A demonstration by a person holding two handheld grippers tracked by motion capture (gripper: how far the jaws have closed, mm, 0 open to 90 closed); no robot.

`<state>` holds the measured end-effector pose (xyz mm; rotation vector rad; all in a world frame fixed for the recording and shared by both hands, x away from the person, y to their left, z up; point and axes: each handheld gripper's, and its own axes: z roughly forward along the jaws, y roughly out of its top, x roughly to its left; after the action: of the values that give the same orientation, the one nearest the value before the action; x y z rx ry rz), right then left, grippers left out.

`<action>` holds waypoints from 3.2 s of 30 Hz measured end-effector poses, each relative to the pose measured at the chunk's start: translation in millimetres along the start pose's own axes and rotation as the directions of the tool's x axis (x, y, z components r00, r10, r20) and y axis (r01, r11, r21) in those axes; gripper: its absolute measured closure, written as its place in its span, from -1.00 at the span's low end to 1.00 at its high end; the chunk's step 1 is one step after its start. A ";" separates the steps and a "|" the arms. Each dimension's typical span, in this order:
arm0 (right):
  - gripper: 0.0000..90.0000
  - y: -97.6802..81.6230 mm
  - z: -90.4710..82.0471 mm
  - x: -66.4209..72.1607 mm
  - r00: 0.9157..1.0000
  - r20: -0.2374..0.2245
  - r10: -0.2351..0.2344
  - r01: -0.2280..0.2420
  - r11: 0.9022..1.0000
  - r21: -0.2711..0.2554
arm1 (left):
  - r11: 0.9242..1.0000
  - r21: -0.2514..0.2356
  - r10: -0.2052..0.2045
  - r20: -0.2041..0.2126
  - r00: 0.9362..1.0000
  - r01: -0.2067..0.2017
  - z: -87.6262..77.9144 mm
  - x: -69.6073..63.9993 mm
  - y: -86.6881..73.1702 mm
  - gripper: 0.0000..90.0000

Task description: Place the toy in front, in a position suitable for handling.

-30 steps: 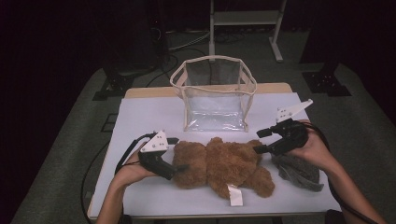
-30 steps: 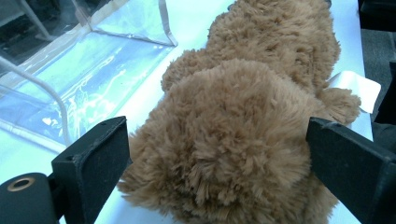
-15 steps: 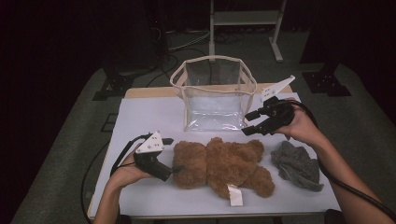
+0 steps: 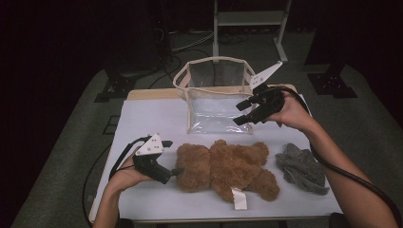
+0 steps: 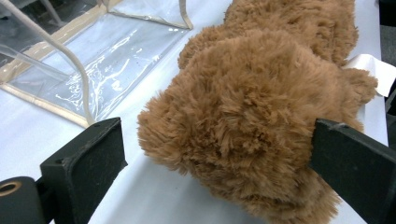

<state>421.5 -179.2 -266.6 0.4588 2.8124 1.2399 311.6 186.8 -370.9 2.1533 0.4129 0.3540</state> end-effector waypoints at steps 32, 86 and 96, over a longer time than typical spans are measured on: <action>-0.17 65.1 31.3 -63.4 1.000 0.016 -0.021 0.021 1.000 0.012 | 0.999 0.003 -0.033 0.000 0.999 0.033 -7.1 5.9 -9.2 -0.93; 0.92 27.8 48.1 -17.3 0.998 -0.004 0.058 -0.057 0.993 0.104 | 1.000 0.004 -0.030 -0.019 0.999 0.030 -20.1 5.5 -9.8 -0.93; 0.92 24.1 47.8 -13.8 0.998 0.002 0.064 -0.064 0.994 0.090 | 1.000 0.007 -0.027 -0.014 1.000 0.027 -19.8 5.5 -9.8 -0.93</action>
<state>447.9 -133.4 -282.8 0.5573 2.8856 1.1272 307.1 208.8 -367.2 2.1511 0.4518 0.3532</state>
